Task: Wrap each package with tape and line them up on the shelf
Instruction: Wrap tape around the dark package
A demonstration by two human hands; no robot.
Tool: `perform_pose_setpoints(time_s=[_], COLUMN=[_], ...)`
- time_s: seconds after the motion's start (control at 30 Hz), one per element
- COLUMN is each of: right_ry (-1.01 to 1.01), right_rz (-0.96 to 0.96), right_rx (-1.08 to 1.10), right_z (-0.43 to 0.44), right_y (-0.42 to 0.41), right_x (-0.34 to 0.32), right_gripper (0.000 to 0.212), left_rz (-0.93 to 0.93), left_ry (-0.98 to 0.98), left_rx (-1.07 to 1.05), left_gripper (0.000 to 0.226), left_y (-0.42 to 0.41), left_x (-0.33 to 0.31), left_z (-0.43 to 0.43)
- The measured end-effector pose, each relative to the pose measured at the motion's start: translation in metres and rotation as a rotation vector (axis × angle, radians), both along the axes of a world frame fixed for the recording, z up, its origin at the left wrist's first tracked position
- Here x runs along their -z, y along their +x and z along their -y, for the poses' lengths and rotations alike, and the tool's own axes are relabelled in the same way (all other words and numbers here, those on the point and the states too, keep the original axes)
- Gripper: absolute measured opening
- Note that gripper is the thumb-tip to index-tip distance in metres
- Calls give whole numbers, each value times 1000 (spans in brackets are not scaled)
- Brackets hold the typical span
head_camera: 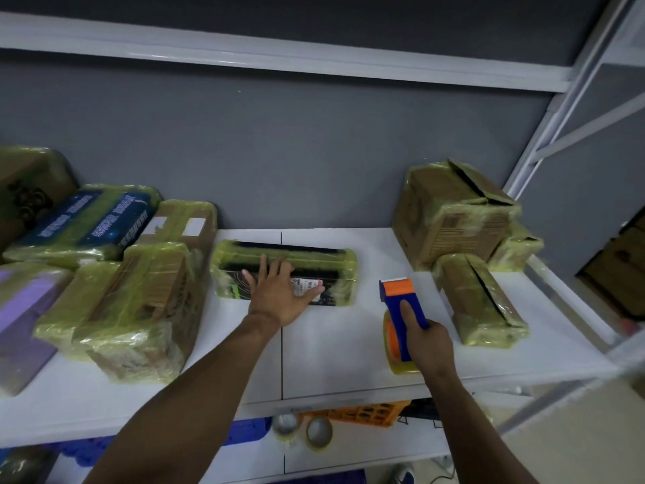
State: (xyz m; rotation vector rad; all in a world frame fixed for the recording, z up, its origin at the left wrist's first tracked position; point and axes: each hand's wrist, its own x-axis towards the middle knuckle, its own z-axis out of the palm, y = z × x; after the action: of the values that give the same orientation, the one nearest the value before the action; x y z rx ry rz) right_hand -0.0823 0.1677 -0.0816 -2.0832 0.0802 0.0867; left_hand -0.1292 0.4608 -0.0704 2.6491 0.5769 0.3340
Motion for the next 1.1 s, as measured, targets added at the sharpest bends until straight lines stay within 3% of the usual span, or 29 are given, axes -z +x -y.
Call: perform_pose_setpoints(time_s=[0.17, 0.27, 0.37, 0.6, 0.73, 0.87, 1.1], right_ry=[-1, -13, -44, -71, -58, -4, 9], right_rz=[-3, -9, 7, 51, 82, 111, 68], right_rx=[6, 4, 22, -21, -42, -104, -486], right_z=[-2, -2, 1, -1, -1, 0, -25], right_y=[3, 6, 7, -2, -7, -18, -45], right_x=[-4, -5, -6, -4, -7, -9, -29], right_gripper=[65, 65, 65, 66, 67, 65, 77], left_rz=[212, 88, -11, 275, 304, 415, 443], left_ry=[39, 3, -44, 76, -36, -191, -444], left_rx=[145, 189, 134, 170, 249, 177, 187], left_gripper=[66, 76, 65, 32, 33, 35, 33], left_y=[3, 19, 31, 23, 9, -30, -93], left_x=[3, 3, 5, 11, 15, 24, 37], left_z=[40, 74, 87, 77, 73, 59, 39])
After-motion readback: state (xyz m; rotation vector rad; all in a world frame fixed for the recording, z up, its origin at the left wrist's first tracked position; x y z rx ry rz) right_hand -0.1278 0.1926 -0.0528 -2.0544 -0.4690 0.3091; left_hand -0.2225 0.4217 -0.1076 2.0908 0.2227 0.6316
